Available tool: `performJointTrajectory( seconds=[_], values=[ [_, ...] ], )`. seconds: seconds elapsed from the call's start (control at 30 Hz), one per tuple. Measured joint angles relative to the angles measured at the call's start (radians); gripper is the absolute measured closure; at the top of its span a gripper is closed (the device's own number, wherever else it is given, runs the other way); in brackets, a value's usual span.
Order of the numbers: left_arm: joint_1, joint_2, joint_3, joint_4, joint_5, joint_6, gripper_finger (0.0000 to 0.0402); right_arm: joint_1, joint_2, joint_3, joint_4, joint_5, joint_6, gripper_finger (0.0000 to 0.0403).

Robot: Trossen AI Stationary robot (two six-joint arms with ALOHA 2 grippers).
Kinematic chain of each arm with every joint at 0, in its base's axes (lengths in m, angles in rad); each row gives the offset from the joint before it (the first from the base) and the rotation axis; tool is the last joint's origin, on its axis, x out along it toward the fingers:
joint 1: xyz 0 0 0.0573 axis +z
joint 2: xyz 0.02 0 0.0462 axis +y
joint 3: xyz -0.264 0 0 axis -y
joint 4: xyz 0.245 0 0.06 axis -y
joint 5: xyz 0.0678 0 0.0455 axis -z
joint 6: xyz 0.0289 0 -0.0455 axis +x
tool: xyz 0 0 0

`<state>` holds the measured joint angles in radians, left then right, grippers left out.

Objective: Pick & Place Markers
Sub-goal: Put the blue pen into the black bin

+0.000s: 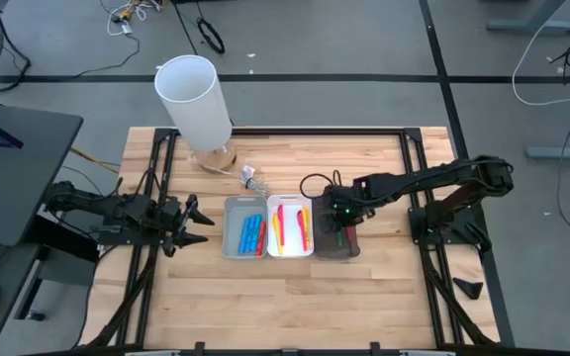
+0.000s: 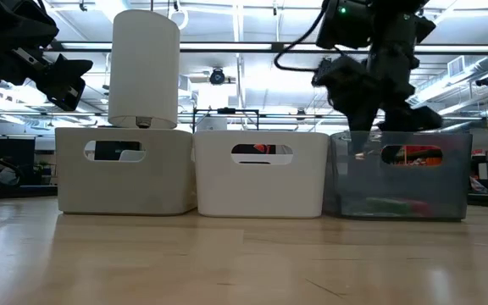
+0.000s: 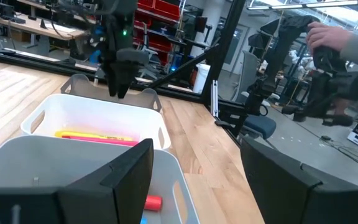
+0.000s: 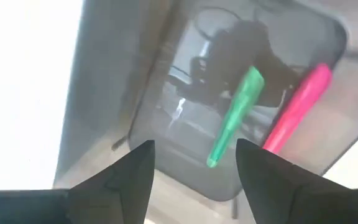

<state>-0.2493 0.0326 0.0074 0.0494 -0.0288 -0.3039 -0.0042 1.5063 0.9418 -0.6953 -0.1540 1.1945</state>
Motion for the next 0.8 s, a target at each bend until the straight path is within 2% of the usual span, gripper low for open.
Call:
performJointTrajectory(
  seconds=[0.3, 0.5, 0.63, 0.8],
  values=[
    [0.000, 0.000, 0.000, -0.001, 0.000, 0.000, 0.0154, -0.059, -0.018, 0.080, -0.014, -0.178, -0.674, 0.0179],
    [0.000, 0.000, 0.000, -0.001, 0.000, 0.000, 0.0154, -0.060, -0.017, 0.108, -0.034, -0.197, -1.079, 0.0179],
    [0.000, 0.000, 0.000, -0.001, 0.000, 0.000, 0.0154, -0.080, -0.017, 0.111, -0.077, -0.196, -1.264, 0.0179],
    [0.000, 0.000, 0.000, -0.001, 0.000, 0.000, 0.0154, -0.156, -0.017, 0.112, -0.157, -0.195, -1.397, 0.0179]
  ],
)
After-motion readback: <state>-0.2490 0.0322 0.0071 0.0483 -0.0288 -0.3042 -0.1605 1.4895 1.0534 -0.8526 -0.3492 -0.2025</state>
